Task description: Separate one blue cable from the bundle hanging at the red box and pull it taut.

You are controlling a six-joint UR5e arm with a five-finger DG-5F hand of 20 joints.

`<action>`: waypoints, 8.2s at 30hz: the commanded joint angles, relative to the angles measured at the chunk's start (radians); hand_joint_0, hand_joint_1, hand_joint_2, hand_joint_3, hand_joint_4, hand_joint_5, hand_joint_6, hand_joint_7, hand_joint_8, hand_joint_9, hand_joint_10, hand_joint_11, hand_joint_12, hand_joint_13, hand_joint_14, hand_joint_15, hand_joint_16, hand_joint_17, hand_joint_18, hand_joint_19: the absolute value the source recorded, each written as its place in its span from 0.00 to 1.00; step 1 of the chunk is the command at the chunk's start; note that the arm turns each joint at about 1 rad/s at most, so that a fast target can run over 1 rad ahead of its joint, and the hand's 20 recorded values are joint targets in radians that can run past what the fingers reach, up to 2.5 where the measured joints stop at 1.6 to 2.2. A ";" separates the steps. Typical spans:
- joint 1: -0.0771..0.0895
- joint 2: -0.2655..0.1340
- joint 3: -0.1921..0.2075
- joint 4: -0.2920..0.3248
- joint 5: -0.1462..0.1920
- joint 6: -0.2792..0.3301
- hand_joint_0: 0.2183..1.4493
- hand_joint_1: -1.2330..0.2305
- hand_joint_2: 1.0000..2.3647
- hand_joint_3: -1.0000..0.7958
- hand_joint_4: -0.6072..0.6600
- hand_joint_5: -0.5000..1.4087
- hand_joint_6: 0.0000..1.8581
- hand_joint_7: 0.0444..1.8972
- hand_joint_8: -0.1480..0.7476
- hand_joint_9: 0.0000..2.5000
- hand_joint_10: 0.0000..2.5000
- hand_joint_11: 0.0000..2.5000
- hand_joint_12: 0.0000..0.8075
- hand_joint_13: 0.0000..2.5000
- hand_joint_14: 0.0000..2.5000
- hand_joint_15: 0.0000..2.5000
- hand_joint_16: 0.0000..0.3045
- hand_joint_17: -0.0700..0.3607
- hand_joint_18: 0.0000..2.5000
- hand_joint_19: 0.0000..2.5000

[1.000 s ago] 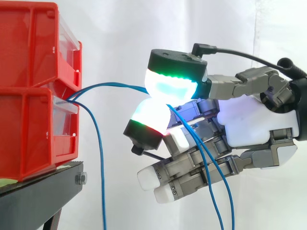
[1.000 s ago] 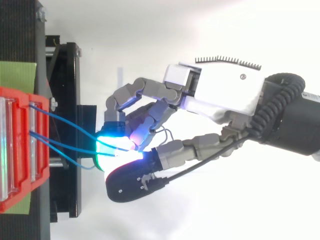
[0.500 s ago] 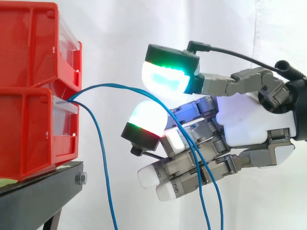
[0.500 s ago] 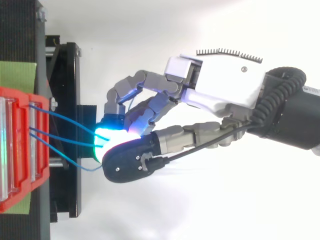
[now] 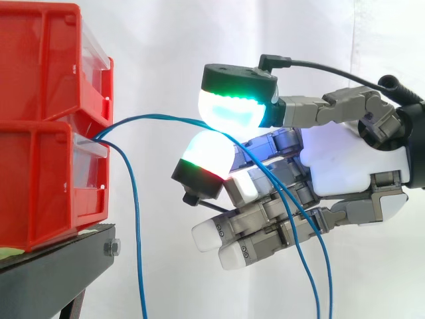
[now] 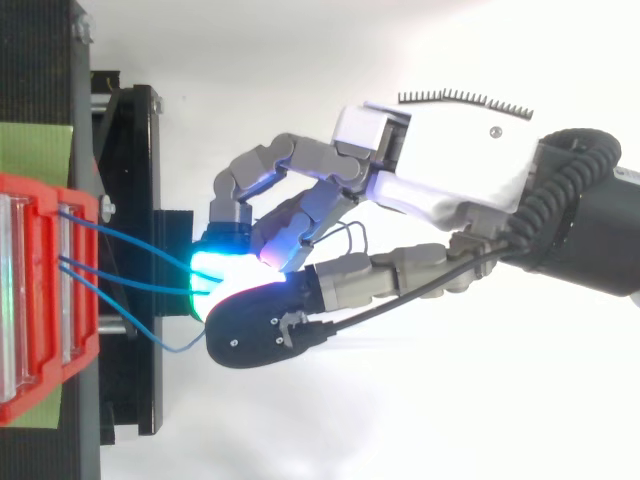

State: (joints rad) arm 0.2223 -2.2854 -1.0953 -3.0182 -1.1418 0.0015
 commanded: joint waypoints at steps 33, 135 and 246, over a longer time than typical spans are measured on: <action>-0.015 0.000 0.000 -0.001 -0.003 0.000 0.45 0.26 0.01 0.37 0.52 0.17 0.52 0.64 0.57 0.43 0.01 0.29 0.40 0.31 0.00 0.12 0.12 0.35 0.29 0.16; -0.057 0.032 0.000 -0.053 -0.019 -0.040 0.45 0.24 0.00 0.28 0.53 0.18 0.51 0.69 0.53 0.41 0.01 0.28 0.40 0.28 0.00 0.12 0.13 0.37 0.28 0.15; -0.052 0.032 0.000 -0.050 -0.013 -0.043 0.40 0.28 0.00 0.28 0.50 0.19 0.50 0.65 0.56 0.45 0.01 0.29 0.41 0.31 0.00 0.14 0.13 0.37 0.29 0.17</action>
State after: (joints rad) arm 0.1714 -2.2536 -1.0953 -3.0689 -1.1551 -0.0410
